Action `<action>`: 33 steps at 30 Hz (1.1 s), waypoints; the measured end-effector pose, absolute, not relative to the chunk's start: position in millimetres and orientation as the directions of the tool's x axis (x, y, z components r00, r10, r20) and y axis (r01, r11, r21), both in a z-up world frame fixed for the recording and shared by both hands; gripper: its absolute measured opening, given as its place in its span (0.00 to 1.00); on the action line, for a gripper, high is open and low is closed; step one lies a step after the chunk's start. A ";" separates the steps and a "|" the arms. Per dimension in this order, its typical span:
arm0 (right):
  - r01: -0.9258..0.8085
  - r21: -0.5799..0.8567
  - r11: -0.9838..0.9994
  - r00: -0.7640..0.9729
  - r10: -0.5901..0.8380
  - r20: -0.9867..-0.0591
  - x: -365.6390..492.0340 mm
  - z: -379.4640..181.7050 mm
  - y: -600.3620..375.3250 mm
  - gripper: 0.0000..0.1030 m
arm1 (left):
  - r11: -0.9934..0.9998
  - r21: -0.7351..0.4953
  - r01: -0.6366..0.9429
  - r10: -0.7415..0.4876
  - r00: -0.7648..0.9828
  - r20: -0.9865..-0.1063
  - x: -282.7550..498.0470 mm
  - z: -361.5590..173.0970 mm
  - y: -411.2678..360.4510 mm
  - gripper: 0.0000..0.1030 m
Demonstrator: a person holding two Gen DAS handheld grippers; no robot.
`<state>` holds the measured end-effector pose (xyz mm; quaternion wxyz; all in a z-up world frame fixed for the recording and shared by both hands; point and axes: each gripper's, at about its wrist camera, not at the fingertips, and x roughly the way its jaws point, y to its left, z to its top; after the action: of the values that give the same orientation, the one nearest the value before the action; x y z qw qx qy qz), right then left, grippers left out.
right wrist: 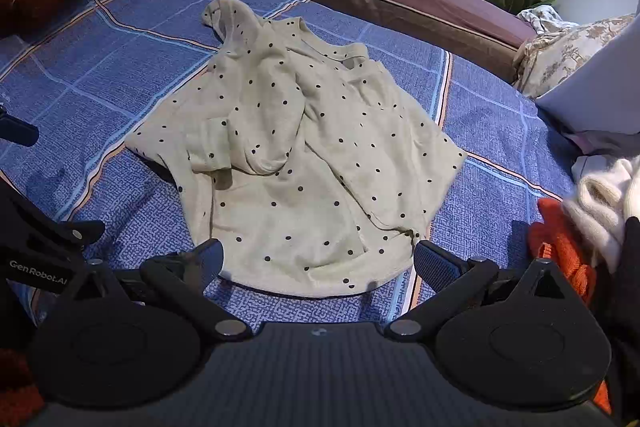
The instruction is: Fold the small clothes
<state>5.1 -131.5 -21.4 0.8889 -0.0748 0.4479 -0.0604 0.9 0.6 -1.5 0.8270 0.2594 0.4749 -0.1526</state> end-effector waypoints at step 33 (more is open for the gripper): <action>0.035 -0.190 0.981 0.583 -0.174 -0.794 6.4 -24.9 -130.3 1.00 | 0.809 0.299 0.505 0.007 0.502 -0.865 1.2 -6.8 1.3 1.00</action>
<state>6.4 -130.3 -24.9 0.8863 -0.0767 0.4529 -0.0592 1.2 1.3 -6.8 0.8237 0.2691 0.4757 -0.1513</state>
